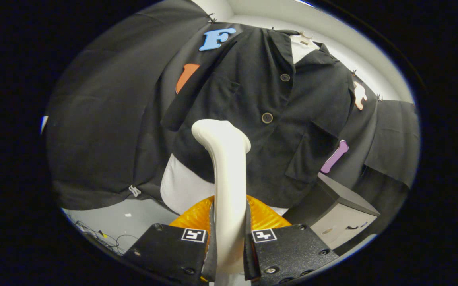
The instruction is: Iron the clothes twice with a garment steamer, once on the left side and once on the right side.
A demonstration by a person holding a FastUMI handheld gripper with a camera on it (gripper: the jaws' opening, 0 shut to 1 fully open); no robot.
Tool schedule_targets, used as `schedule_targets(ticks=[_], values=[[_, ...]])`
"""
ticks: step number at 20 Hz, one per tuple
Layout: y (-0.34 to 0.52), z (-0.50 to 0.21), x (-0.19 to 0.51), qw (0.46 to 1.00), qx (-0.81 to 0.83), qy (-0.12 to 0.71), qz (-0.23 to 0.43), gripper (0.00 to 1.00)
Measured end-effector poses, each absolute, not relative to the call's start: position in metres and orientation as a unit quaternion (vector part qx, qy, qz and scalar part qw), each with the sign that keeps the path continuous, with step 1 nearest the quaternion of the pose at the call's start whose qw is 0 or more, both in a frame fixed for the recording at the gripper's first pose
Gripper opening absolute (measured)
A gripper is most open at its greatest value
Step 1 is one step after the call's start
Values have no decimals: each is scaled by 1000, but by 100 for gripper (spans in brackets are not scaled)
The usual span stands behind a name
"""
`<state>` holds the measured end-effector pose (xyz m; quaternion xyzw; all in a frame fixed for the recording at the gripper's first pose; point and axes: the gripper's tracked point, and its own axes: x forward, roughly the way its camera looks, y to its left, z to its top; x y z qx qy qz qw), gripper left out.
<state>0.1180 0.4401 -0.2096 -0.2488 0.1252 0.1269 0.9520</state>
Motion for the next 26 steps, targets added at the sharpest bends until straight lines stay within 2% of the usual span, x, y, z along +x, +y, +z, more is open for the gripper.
schedule_targets(ticks=[10,19,26], values=[[431,-239,102,939,-260,171,144,29],[390,-160,87,963,-194,140,126,29],[290,-109,62,976,-162,126,71,29]])
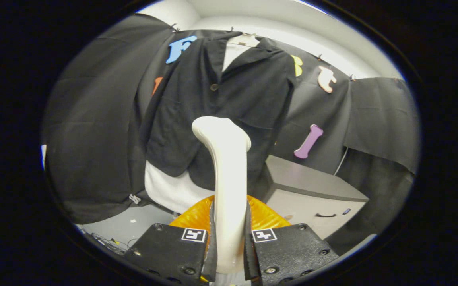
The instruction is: Iron the clothes twice with a garment steamer, once on the left side and once on the right side.
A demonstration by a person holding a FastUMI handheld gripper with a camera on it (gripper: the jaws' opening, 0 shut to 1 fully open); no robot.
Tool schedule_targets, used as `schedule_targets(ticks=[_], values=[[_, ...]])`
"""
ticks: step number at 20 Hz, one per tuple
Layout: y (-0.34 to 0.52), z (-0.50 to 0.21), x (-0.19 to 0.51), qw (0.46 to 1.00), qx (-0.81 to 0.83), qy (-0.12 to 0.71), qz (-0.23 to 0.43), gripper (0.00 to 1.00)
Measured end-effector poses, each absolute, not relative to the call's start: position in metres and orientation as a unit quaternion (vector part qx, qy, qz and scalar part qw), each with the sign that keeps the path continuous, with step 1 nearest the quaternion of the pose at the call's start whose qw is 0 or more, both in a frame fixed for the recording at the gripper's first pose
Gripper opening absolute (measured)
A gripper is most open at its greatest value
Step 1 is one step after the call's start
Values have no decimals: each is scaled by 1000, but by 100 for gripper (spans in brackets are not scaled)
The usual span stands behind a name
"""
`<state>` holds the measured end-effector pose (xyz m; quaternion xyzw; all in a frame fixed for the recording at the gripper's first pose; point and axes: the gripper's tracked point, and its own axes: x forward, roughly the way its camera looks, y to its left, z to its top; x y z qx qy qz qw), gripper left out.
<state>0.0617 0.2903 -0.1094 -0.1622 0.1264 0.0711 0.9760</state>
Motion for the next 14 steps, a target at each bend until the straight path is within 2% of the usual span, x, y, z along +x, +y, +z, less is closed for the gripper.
schedule_targets(ticks=[9,14], values=[[161,-73,29,983,-121,137,-7,29],[113,-62,16,985,-109,135,-3,29]])
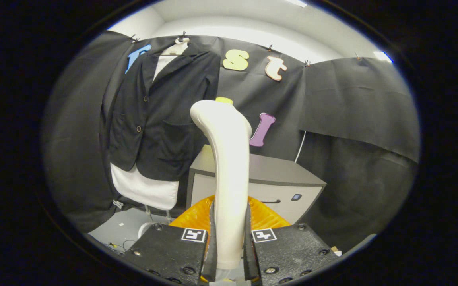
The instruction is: Iron the clothes twice with a garment steamer, once on the left side and once on the right side.
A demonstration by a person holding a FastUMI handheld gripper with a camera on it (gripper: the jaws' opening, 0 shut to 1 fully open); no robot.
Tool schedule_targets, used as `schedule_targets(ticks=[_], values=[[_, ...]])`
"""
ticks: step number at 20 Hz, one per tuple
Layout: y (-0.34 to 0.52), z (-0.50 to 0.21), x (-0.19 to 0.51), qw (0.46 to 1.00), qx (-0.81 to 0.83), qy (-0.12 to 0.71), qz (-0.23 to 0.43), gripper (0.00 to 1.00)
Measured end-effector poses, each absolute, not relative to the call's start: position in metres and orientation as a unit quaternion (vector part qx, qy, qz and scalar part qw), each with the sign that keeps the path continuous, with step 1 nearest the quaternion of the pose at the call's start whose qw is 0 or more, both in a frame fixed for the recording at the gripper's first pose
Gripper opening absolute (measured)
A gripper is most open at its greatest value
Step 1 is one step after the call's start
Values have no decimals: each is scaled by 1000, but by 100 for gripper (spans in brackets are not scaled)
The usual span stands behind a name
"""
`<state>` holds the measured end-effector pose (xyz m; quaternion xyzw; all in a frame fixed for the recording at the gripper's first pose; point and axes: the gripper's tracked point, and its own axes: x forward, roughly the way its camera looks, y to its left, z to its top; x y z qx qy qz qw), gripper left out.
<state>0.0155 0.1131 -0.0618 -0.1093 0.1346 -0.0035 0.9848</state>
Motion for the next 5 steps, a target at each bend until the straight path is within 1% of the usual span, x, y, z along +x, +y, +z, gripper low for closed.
schedule_targets(ticks=[5], values=[[64,-60,-1,983,-109,145,30,29]])
